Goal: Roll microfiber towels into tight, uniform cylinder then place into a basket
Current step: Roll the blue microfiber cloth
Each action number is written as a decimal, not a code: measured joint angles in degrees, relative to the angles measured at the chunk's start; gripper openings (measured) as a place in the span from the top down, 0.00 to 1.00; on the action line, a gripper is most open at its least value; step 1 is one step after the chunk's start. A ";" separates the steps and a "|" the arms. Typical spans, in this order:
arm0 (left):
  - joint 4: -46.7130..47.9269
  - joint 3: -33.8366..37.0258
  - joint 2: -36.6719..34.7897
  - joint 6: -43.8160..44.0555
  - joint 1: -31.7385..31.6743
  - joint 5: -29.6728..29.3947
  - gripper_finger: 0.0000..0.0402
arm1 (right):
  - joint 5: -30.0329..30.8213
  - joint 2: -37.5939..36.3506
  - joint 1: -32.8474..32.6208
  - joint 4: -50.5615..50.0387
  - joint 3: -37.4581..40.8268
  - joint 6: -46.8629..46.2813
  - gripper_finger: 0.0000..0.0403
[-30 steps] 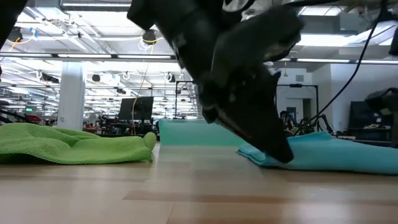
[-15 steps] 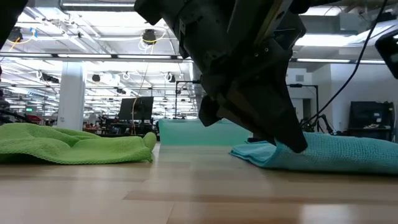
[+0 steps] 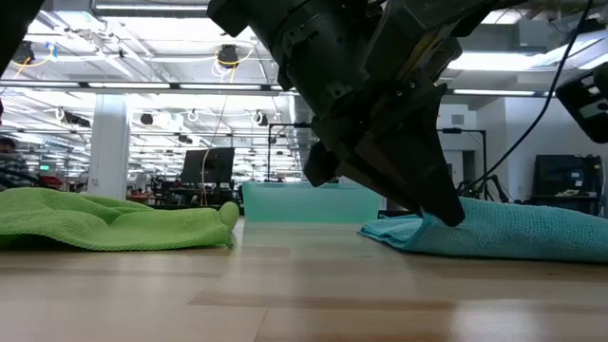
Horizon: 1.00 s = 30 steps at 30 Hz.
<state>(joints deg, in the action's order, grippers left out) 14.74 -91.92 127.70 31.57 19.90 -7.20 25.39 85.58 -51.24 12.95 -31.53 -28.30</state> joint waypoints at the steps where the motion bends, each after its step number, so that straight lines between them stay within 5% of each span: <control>1: -0.01 0.00 0.00 0.24 0.00 -0.27 0.97 | 0.00 0.02 0.00 0.10 0.00 -0.16 0.41; 15: -0.02 -0.02 -0.11 0.46 0.00 -1.16 0.97 | -5.78 15.19 3.25 7.37 -3.85 1.34 0.41; 30: -0.02 -0.02 -0.11 0.61 0.15 -1.18 0.97 | -2.32 16.04 4.90 0.60 -6.47 1.32 0.41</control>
<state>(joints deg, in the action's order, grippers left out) 14.72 -91.94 127.59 32.18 20.05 -8.38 23.07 101.62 -46.35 13.55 -38.00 -26.98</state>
